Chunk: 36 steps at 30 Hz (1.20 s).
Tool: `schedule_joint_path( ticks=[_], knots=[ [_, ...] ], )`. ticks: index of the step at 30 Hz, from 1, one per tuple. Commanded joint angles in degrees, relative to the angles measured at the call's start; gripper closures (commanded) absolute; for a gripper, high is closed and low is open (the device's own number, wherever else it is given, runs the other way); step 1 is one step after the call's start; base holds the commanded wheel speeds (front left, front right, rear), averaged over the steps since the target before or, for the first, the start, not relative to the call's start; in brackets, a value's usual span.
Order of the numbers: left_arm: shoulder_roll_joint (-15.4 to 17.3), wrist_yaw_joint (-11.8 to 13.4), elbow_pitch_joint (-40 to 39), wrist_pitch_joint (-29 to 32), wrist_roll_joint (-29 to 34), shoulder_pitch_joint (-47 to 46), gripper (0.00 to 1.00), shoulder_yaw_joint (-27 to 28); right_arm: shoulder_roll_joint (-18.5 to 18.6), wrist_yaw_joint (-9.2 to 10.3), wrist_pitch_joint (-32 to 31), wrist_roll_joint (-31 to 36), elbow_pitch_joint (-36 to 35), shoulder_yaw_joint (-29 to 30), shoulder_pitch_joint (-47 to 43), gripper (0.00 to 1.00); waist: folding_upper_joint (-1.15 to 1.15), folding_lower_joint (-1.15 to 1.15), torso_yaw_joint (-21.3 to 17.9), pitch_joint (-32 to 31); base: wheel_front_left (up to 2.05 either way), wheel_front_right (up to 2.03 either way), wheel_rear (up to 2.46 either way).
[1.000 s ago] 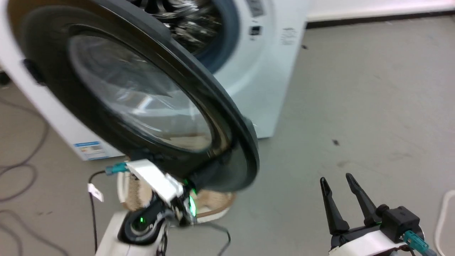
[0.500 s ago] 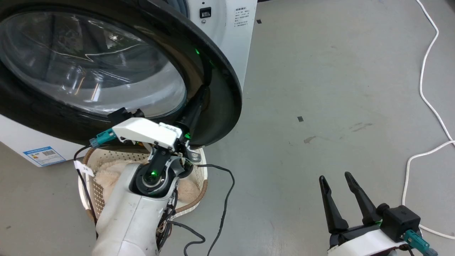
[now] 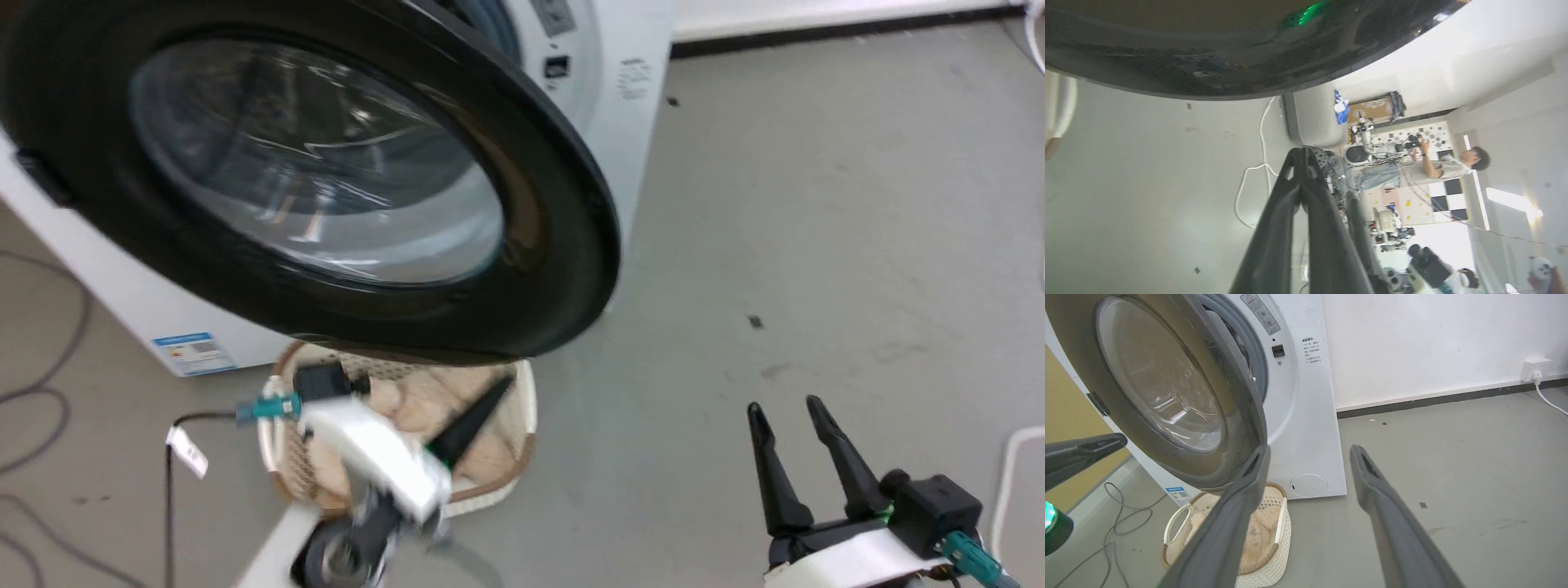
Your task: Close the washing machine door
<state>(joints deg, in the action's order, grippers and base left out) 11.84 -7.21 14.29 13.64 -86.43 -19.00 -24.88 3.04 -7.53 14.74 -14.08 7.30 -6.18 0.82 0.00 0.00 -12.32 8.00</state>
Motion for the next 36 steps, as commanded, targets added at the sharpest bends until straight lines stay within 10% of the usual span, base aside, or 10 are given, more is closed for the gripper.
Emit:
schedule_joint_path(
  ticks=[1, 6, 14, 20, 29, 31, 36],
  knots=[
    [2.9, -0.3, -1.4, -0.4, 4.1, 2.3, 1.0, -1.9, -0.2, 0.04, 0.3, 0.6, -0.2, 0.4, -0.9, 0.0, 0.0, 0.0, 2.7, -2.0, 0.0, 0.0, 0.0],
    [12.8, 0.6, -0.5, -9.4, 23.7, 5.8, 1.0, -7.2, -0.2, 0.04, 0.3, 1.3, -0.2, 0.8, -2.1, 0.0, 0.0, 0.0, 6.6, -4.0, 0.0, 0.0, 0.0],
    [15.2, 8.4, -2.9, -27.5, 36.3, 7.7, 1.0, -0.9, 0.1, 0.04, 0.3, 1.8, -0.6, 1.0, -3.6, 0.0, 0.0, 0.0, 11.0, -6.4, 0.0, 0.0, 0.0],
    [11.0, 12.6, -10.8, -28.6, 46.0, 12.1, 1.0, 9.6, 0.2, 0.04, 0.3, 2.0, -1.1, 1.1, -4.2, 0.0, 0.0, 0.0, 12.5, -7.1, 0.0, 0.0, 0.0],
    [2.1, 9.7, -15.5, -28.6, 63.3, 23.2, 1.0, 15.1, 0.8, 0.04, 0.3, 2.1, -1.5, 0.4, -4.4, 0.0, 0.0, 0.0, 13.8, -6.9, 0.0, 0.0, 0.0],
    [0.8, 8.9, -15.2, -28.6, 65.9, 24.2, 0.0, 14.9, 0.9, 0.04, 0.3, 2.2, -1.6, 0.3, -4.3, 0.0, 0.0, 0.0, 13.9, -6.8, 0.0, 0.0, 0.0],
    [-1.5, 5.9, -13.9, -28.6, 69.3, 24.7, 0.0, 15.9, 1.0, 0.04, 0.3, 1.9, -1.4, 0.0, -4.2, 0.0, 0.0, 0.0, 14.3, -6.3, 0.0, 0.0, 0.0]
  ],
)
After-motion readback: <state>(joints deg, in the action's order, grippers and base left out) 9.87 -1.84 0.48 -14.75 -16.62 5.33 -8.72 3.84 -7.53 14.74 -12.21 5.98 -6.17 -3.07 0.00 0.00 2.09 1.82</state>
